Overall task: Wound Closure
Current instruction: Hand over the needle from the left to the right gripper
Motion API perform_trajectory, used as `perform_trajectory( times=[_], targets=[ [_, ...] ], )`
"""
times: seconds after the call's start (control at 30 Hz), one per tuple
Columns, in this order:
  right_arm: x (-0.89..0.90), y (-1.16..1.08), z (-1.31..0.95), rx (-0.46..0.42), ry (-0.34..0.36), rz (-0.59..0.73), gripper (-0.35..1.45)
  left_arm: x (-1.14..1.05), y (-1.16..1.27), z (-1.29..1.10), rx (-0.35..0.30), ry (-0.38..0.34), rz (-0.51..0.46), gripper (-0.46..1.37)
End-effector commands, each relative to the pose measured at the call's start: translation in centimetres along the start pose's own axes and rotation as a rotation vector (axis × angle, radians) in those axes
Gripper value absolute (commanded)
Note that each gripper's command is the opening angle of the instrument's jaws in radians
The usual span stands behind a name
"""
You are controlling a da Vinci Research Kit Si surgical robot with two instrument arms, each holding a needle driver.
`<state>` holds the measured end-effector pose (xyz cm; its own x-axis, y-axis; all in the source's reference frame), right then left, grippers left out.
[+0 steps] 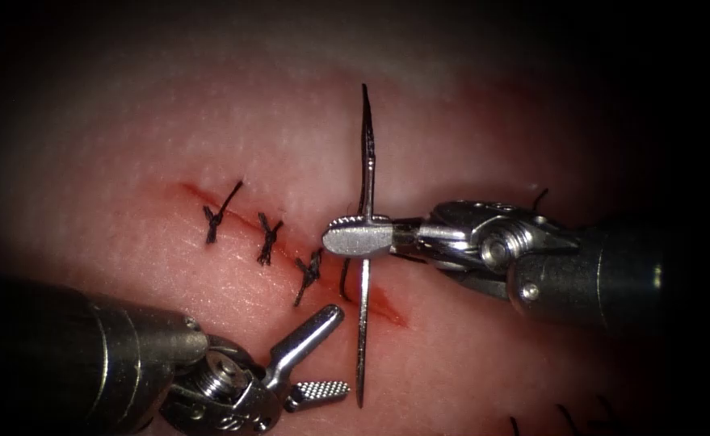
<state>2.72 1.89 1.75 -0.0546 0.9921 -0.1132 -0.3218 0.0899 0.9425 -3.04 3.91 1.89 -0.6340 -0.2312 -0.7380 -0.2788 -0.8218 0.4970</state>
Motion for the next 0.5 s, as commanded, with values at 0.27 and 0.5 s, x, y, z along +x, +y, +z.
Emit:
perform_trajectory(
  times=[0.27, 0.5],
  targets=[
    [0.01, 0.02, -0.03, -0.001, 0.023, 0.007, -0.35, -0.01, -0.02, 0.00, -0.082, -0.033, -0.167, 0.87],
    [0.04, 0.05, -0.17, 0.003, 0.059, -0.051, -0.35, -0.02, -0.09, 0.04, -0.207, -0.095, -0.330, 0.49]
  ],
)
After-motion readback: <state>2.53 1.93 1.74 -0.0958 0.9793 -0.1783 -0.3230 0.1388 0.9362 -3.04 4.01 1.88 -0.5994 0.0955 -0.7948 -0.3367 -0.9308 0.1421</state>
